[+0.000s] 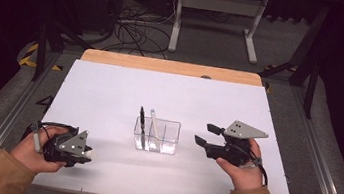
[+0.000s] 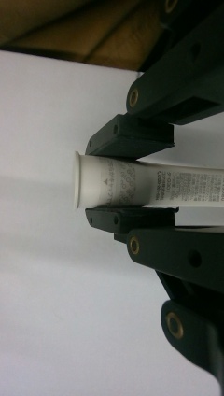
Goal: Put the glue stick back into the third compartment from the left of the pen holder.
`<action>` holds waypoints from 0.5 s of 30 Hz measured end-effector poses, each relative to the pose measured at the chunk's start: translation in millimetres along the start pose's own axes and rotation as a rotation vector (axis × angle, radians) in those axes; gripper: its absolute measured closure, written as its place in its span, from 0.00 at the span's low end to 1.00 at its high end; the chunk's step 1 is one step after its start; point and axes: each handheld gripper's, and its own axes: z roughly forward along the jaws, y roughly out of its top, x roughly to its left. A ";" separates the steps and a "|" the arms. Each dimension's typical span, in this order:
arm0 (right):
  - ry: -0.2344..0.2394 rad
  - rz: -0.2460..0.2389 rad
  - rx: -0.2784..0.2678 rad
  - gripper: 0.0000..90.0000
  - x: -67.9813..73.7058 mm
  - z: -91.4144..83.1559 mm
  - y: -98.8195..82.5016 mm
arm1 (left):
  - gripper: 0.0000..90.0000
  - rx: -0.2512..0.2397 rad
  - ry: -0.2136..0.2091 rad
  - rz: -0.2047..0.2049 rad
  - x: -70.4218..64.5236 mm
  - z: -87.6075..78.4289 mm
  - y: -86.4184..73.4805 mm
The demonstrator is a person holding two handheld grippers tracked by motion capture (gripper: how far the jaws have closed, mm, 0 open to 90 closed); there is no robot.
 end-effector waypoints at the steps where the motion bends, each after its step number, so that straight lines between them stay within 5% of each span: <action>1: 0.000 -0.002 0.001 0.44 -0.2 0.0 -0.1 | 0.75 -0.015 -0.003 -0.003 0.5 -1.8 1.2; 15: -0.017 -0.009 0.000 0.39 -0.4 -0.4 -0.8 | 0.75 -0.266 -0.015 -0.098 4.6 -19.5 24.5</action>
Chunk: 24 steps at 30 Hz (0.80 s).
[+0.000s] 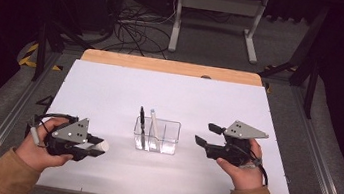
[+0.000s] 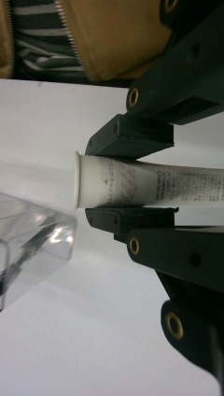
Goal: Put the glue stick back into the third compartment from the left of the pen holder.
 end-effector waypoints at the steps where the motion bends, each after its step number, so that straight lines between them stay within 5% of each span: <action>1: 0.002 -0.001 0.000 0.39 0.0 0.0 0.0 | 0.75 -0.011 0.000 -0.001 0.0 0.1 1.7; 11: -0.012 -0.003 0.003 0.34 -1.9 0.9 -1.9 | 0.75 -0.169 -0.029 -0.065 1.3 1.4 20.0; 24: -0.035 0.015 0.008 0.29 -3.9 -0.9 -4.9 | 0.75 -0.282 -0.045 -0.110 3.2 11.1 41.2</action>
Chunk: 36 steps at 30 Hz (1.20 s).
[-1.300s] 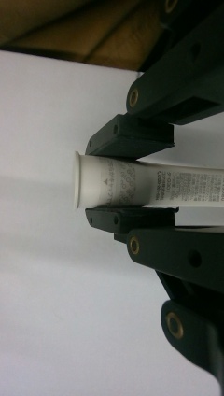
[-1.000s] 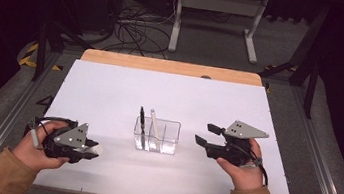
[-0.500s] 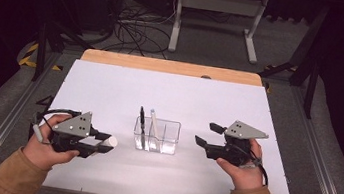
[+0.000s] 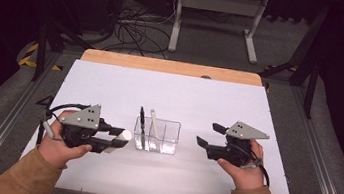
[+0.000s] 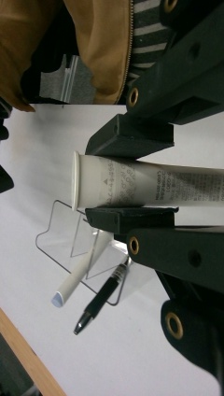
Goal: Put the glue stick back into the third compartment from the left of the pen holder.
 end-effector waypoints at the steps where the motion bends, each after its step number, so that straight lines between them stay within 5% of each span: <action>1: -0.002 0.001 -0.001 0.29 0.0 -0.4 0.0 | 0.75 -0.006 0.000 -0.005 -0.2 1.1 1.4; 19: -0.017 0.020 -0.005 0.27 -1.2 -3.8 -1.8 | 0.75 -0.101 0.010 -0.046 4.0 32.4 29.9; 36: -0.023 0.029 -0.006 0.25 -1.2 -5.2 -2.2 | 0.75 -0.175 0.029 -0.131 9.9 65.3 45.6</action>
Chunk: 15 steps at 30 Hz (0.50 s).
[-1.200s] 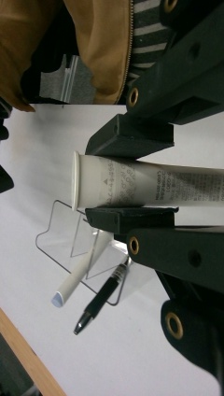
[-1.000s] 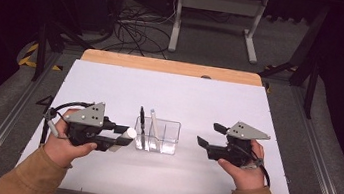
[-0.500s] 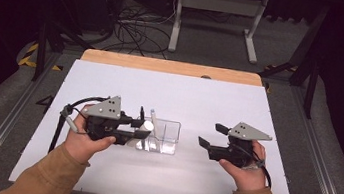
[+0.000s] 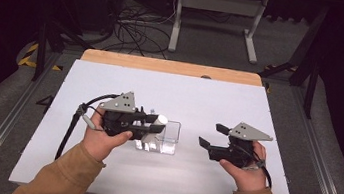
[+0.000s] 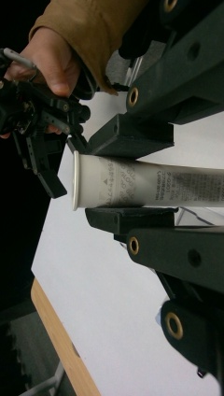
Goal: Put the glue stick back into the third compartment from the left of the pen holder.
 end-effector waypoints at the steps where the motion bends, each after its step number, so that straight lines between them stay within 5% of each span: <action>1: 0.000 0.000 0.000 0.25 -0.1 -0.1 0.0 | 0.75 -0.004 0.002 -0.004 0.2 2.0 0.4; 15: -0.002 0.001 0.000 0.25 -0.6 -0.3 -0.9 | 0.75 -0.049 0.046 -0.061 5.7 32.0 2.4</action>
